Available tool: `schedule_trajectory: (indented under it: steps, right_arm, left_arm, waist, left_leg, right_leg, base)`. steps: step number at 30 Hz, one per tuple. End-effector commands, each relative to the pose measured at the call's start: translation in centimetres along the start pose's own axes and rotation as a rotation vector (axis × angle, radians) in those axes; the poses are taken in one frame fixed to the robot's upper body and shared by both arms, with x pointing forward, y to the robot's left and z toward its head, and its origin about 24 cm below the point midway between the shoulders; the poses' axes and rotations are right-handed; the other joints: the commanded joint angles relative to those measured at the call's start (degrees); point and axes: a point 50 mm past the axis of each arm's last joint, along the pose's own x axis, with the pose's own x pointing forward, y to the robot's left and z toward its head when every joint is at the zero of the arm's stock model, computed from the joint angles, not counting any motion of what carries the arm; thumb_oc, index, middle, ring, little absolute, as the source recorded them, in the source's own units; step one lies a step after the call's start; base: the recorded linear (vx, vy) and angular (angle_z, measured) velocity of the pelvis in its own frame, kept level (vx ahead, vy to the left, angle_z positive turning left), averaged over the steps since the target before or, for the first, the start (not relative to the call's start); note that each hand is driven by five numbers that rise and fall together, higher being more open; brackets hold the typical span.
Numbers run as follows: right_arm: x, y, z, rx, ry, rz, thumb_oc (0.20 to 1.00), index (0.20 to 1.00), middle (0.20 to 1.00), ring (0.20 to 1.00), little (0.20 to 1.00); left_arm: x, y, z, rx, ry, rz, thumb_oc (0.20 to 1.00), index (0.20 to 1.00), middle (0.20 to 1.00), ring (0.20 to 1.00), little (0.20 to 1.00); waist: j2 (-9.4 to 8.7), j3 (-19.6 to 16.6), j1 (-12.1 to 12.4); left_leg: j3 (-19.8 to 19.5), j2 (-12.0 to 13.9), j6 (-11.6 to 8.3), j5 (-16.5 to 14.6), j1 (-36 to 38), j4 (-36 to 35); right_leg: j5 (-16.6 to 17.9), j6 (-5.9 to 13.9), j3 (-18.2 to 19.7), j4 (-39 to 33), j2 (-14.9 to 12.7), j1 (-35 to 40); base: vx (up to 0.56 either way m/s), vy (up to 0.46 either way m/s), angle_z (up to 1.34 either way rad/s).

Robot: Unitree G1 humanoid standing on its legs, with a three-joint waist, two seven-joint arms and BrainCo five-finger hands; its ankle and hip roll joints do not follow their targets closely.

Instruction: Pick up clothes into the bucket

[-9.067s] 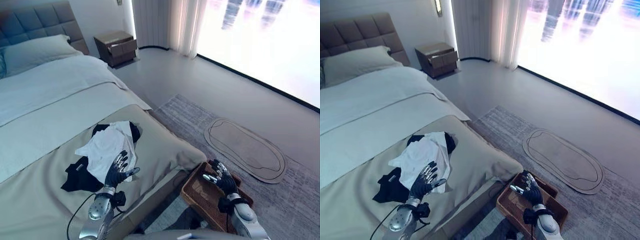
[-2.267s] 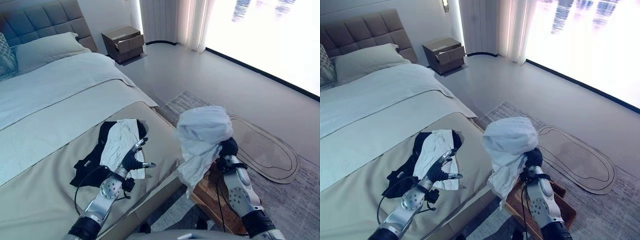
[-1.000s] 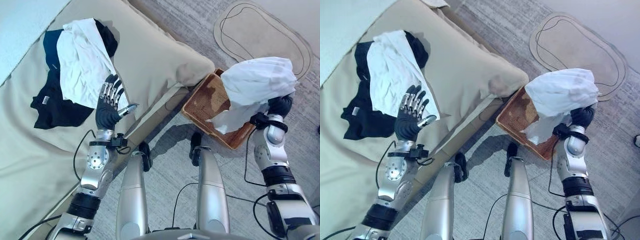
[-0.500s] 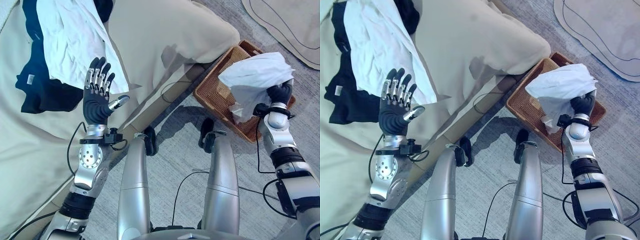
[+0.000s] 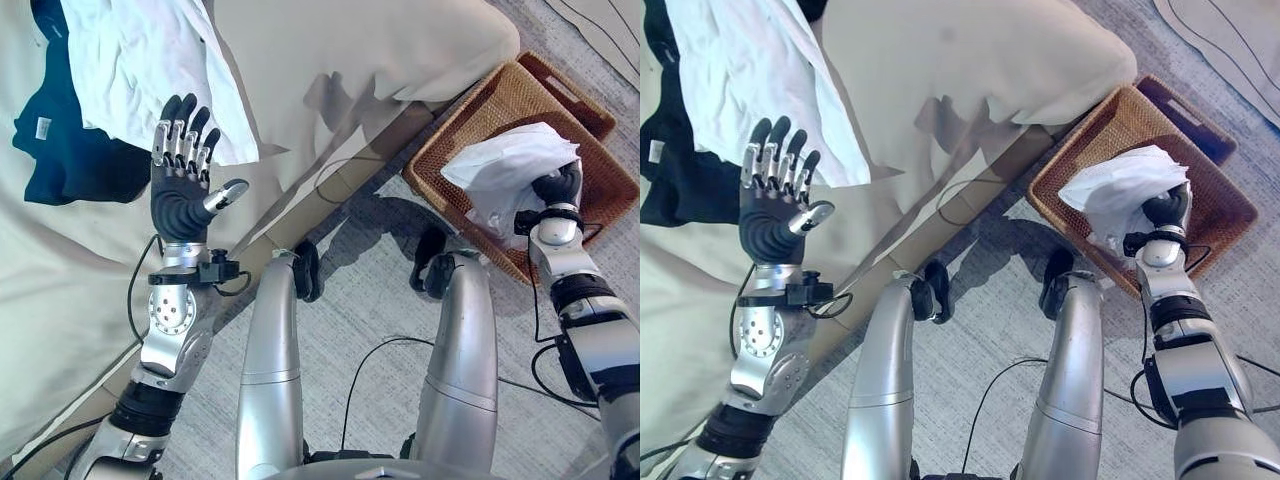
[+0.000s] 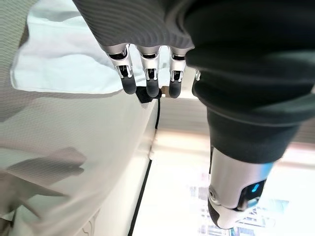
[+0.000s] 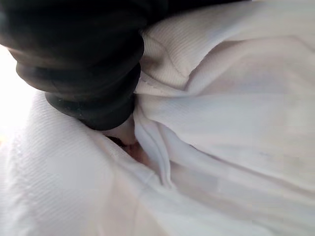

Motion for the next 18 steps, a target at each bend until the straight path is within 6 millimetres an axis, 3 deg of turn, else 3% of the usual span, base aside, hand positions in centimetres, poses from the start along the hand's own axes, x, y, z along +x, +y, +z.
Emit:
schedule_trajectory:
  steps: [1,11,12,13,14,18]
  right_arm:
    - [1.1,-3.0,0.1,-0.084,0.012,-0.089,0.2,0.2,0.2,0.2,0.2]
    - [2.0,-3.7,1.3,-0.205,0.025,-0.088,0.225,0.225,0.225,0.225,0.225]
    - [2.0,-3.6,1.4,-0.202,0.025,-0.084,0.511,0.511,0.511,0.511,0.511]
    - [2.0,-3.5,1.3,-0.212,0.027,-0.081,0.856,0.856,0.856,0.856,0.856]
    - [2.0,-3.5,1.3,-0.236,0.026,-0.073,1.0,1.0,1.0,1.0,1.0]
    - [1.8,-2.7,1.4,-0.296,0.003,-0.032,1.0,1.0,1.0,1.0,1.0]
  left_arm:
    - [-0.4,-0.3,2.2,-0.083,-0.111,0.028,1.0,1.0,1.0,1.0,1.0]
    - [-0.5,0.1,2.2,-0.071,-0.096,0.035,1.0,1.0,1.0,1.0,1.0]
    - [-0.5,0.2,2.2,-0.073,-0.094,0.04,1.0,1.0,1.0,1.0,1.0]
    - [-0.5,0.2,2.2,-0.072,-0.093,0.042,1.0,1.0,1.0,1.0,1.0]
    - [-0.5,0.3,2.2,-0.073,-0.091,0.043,1.0,1.0,1.0,1.0,1.0]
    - [-0.5,0.3,2.2,-0.071,-0.095,0.044,1.0,1.0,1.0,1.0,1.0]
  waist:
    - [0.69,-3.47,-0.58]
    - [0.21,-3.01,-0.91]
    - [0.16,-3.05,-0.92]
    - [0.14,-3.18,-0.96]
    - [0.11,-3.31,-0.91]
    - [-0.07,-3.85,-1.12]
  left_leg:
    - [0.65,-1.76,1.62,-0.57,-1.78,0.6]
    - [1.47,-1.45,1.68,-1.43,-3.65,3.54]
    - [1.4,-1.49,1.73,-1.39,-3.71,3.5]
    - [1.3,-1.6,1.77,-1.31,-3.76,3.4]
    - [1.2,-1.72,1.8,-1.24,-3.84,3.35]
    - [1.19,-1.56,1.8,-0.97,-3.94,2.97]
  right_leg:
    - [-0.98,1.38,3.13,0.78,1.7,1.46]
    - [-1.76,1.0,4.16,3.55,2.21,-0.83]
    - [-1.75,0.97,4.13,3.52,2.24,-0.86]
    - [-1.74,0.96,4.1,3.46,2.26,-0.93]
    - [-1.75,0.91,4.08,3.51,2.24,-1.01]
    - [-1.47,0.9,3.91,2.99,2.31,-1.08]
  base:
    - [0.02,-0.001,-0.03]
    - [0.0,0.0,-0.01]
    - [0.0,0.0,0.0]
    - [0.0,0.0,0.0]
    - [0.0,0.0,0.0]
    - [0.0,0.0,0.0]
